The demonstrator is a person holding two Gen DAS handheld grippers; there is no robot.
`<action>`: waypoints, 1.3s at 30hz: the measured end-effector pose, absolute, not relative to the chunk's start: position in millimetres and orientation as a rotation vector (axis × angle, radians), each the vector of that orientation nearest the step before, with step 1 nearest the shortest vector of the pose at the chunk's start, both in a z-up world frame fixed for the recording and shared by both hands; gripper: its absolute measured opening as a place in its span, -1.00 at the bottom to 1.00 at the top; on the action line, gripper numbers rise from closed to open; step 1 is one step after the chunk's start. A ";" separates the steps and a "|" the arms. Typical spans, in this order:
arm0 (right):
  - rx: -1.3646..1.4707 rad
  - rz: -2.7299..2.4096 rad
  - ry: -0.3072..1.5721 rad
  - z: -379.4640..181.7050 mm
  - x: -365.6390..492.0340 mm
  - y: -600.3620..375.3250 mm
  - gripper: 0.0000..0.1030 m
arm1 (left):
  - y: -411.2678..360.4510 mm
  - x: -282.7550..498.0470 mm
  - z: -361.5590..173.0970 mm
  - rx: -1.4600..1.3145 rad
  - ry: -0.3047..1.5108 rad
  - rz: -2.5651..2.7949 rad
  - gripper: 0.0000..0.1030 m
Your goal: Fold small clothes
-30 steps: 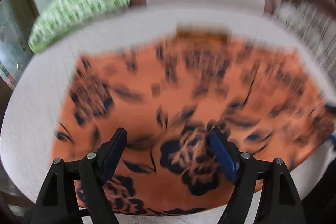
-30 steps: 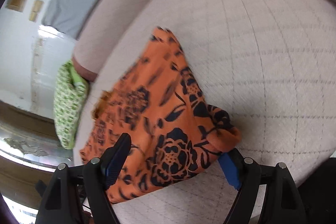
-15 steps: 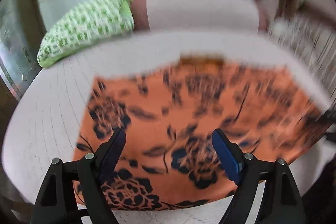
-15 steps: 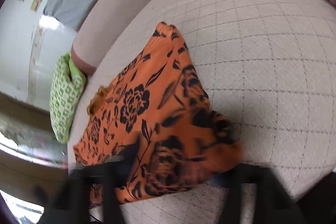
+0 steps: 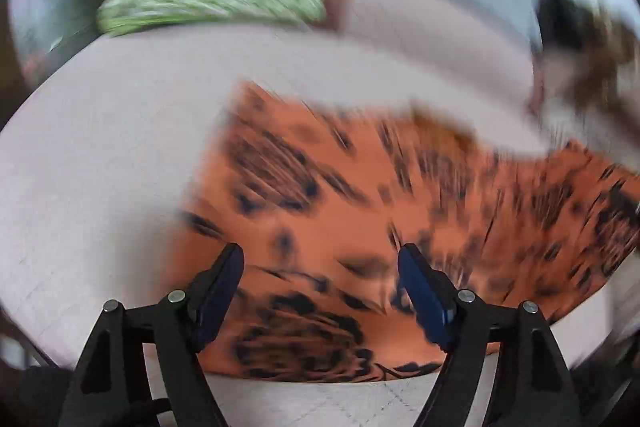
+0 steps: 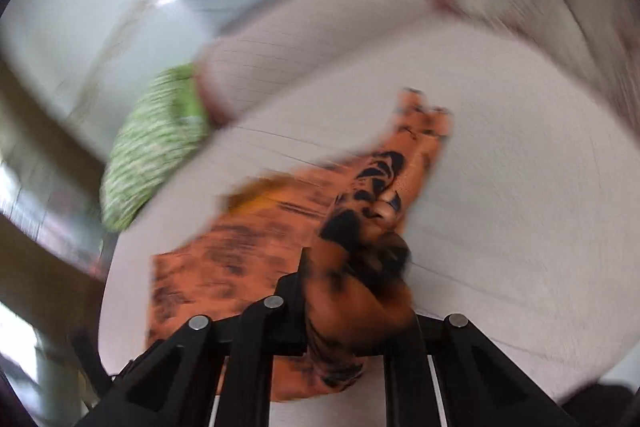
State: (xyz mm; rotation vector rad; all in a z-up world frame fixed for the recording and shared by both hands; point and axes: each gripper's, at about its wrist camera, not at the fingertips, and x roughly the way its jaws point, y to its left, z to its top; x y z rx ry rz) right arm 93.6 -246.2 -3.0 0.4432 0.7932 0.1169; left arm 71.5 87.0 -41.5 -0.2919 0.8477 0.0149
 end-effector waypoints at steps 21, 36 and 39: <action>0.069 0.598 1.098 -72.7 97.2 59.5 0.24 | 212.7 21.2 -58.2 -0.570 0.664 0.237 0.56; 0.497 0.496 0.923 -57.9 68.2 -96.1 0.39 | 106.3 51.7 -75.6 -0.456 0.950 -0.019 0.56; 0.528 0.518 0.928 -68.3 65.3 -99.8 0.39 | 103.9 64.6 -81.7 -0.475 0.994 -0.012 -0.61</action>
